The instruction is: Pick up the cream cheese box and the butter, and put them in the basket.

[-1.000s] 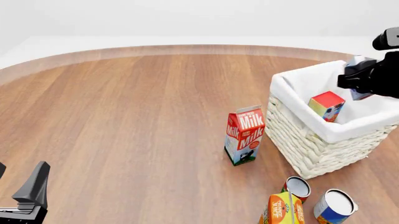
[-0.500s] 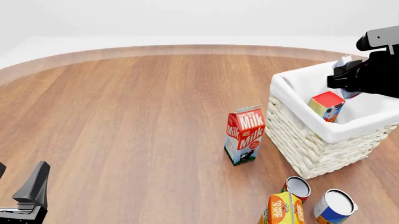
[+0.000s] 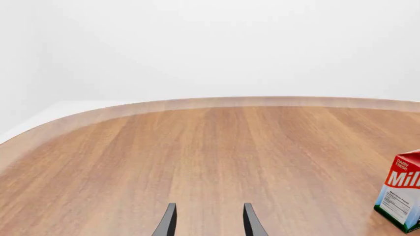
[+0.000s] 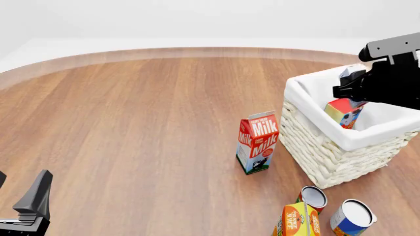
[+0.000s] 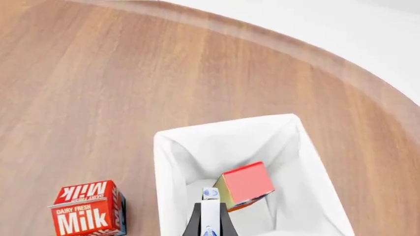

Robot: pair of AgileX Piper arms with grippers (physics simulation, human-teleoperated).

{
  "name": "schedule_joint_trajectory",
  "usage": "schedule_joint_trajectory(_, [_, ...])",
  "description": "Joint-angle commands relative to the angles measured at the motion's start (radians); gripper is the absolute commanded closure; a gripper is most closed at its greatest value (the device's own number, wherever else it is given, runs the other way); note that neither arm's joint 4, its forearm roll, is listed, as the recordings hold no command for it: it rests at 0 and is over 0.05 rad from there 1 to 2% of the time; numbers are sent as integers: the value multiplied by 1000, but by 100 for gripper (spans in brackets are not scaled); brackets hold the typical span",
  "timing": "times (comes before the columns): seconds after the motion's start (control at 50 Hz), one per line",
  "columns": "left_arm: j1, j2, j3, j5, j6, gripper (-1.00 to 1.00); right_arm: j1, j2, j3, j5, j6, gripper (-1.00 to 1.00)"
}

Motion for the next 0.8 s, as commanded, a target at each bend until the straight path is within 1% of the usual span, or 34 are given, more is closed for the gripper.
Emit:
schedule_joint_trajectory(0.02, [0, 0, 0, 0, 0, -100, 7, 29, 0, -25, 0, 100])
schedule_joint_trajectory(0.24, [0, 0, 0, 0, 0, -100, 9, 54, -18, -29, 2, 100])
schedule_joint_trajectory(0.34, [0, 0, 0, 0, 0, -100, 3, 77, -17, -45, 4, 100])
schedule_joint_trajectory(0.46, [0, 0, 0, 0, 0, -100, 3, 106, 0, -73, 3, 100])
schedule_joint_trajectory(0.8, [0, 0, 0, 0, 0, -100, 4, 140, 18, -102, -5, 100])
